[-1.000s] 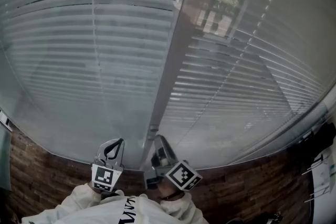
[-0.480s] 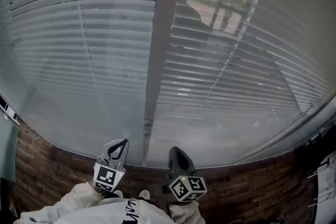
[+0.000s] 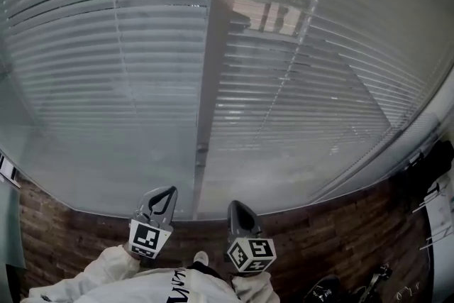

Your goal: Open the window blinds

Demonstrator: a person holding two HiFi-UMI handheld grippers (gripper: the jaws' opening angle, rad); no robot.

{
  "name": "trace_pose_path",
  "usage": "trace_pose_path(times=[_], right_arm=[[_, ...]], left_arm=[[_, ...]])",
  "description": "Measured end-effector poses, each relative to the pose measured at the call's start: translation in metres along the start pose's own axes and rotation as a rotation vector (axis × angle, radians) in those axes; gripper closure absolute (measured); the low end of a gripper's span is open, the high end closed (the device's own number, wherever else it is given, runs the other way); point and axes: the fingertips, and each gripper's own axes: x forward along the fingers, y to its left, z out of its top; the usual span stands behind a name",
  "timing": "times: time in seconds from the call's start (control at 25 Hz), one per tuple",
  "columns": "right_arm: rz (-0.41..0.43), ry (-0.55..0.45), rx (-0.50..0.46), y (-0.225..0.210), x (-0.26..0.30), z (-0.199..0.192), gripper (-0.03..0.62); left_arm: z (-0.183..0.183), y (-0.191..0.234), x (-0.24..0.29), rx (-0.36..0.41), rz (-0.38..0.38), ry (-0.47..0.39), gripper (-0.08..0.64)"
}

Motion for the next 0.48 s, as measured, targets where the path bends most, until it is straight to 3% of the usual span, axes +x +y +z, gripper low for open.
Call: trace_pose_path(times=[0.16, 0.48], right_arm=[[-0.083, 0.01, -0.103, 0.025, -0.028, -0.018, 0.591], [-0.154, 0.011, -0.071, 0.098, -0.077, -0.055, 0.591]], left_arm=[[-0.004, 0.0, -0.039, -0.01, -0.034, -0.028, 0.56], [-0.037, 0.001, -0.129, -0.049, -0.091, -0.011, 0.56]])
